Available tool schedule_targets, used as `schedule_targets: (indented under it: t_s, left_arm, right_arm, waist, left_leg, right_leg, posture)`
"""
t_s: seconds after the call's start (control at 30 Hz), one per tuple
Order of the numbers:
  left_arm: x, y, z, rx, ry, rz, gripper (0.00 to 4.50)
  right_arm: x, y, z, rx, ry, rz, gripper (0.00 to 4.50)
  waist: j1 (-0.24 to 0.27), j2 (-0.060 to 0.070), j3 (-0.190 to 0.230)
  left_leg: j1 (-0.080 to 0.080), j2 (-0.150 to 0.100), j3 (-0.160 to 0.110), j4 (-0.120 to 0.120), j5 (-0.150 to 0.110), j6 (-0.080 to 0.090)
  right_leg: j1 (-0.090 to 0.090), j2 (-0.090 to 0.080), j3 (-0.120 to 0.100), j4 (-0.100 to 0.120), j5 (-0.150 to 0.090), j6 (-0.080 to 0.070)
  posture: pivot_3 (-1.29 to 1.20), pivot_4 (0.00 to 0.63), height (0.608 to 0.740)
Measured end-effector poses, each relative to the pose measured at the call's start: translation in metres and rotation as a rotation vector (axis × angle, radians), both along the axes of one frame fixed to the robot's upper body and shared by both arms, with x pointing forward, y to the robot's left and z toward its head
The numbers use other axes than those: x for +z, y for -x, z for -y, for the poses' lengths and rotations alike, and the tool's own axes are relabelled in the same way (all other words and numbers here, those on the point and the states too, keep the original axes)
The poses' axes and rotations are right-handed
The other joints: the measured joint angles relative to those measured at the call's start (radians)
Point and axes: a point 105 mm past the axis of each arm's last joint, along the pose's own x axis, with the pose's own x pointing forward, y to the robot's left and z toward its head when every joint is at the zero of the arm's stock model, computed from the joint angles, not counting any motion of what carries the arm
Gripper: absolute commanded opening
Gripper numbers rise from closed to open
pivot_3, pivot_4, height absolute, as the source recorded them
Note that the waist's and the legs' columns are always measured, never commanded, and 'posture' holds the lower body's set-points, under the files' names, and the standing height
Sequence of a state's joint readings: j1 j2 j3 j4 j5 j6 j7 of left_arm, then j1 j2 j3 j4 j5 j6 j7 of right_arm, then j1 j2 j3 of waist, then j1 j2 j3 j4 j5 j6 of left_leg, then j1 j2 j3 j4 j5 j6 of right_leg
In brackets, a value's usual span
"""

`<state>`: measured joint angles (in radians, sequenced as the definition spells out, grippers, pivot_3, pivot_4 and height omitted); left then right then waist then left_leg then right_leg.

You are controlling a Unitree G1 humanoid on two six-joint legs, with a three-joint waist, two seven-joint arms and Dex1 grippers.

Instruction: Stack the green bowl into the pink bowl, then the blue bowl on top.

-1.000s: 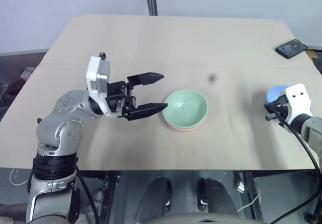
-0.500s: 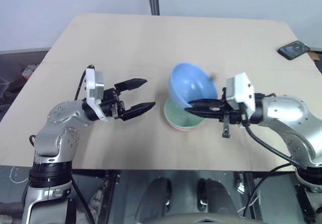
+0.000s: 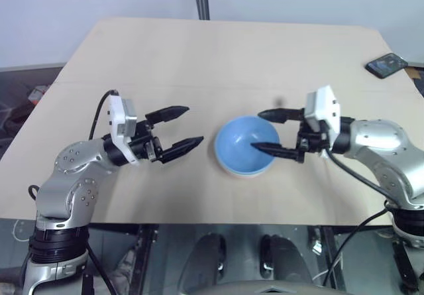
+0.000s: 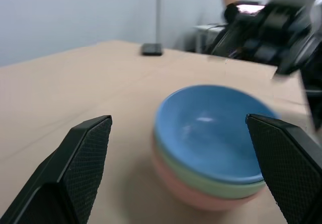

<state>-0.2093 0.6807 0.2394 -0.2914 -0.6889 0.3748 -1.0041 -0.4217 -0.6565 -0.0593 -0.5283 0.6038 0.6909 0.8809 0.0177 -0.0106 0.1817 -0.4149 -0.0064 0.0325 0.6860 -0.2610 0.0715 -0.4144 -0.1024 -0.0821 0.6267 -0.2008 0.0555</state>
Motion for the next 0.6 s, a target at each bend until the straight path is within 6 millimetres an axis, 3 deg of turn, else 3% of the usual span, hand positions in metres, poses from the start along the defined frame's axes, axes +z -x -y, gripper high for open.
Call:
schedule_targets:
  t_s: [0.1,0.17,0.3,0.6]
  left_arm:
    - [-0.004,0.004,0.0,0.013,-0.004,-0.009,4.5]
    - [-0.01,0.008,-0.002,0.029,-0.007,-0.023,4.5]
    - [-0.019,0.008,-0.011,0.118,-0.01,-0.042,4.5]
    - [-0.028,0.028,-0.04,0.262,-0.102,-0.104,4.5]
  right_arm:
    - [-0.016,-0.009,0.038,-0.158,0.027,-0.065,4.36]
    - [-0.038,-0.013,0.068,-0.252,0.056,-0.125,4.44]
    - [-0.065,-0.013,0.103,-0.346,0.083,-0.17,4.44]
    - [-0.051,0.003,0.137,-0.387,0.099,-0.133,4.44]
  waist:
    - [-0.001,0.0,0.0]
    - [-0.001,0.0,0.0]
    - [-0.004,0.0,0.0]
    - [-0.002,0.001,0.0]
  left_leg:
    - [0.0,-0.001,0.001,0.0,0.0,0.0]
    - [0.001,0.0,0.001,0.0,0.0,0.0]
    - [0.001,0.0,0.002,0.0,0.0,0.0]
    - [0.001,0.001,0.002,0.0,-0.002,0.003]
  right_leg:
    - [0.0,0.0,0.0,0.0,0.0,0.0]
    - [0.0,0.0,0.001,0.0,0.0,0.0]
    - [0.0,0.0,0.002,0.001,0.0,0.0]
    - [0.0,0.0,0.003,0.0,-0.001,-0.001]
  posture:
    - [0.0,0.15,0.74]
    - [0.0,0.15,0.74]
    - [0.0,0.15,0.74]
    - [0.0,0.15,0.74]
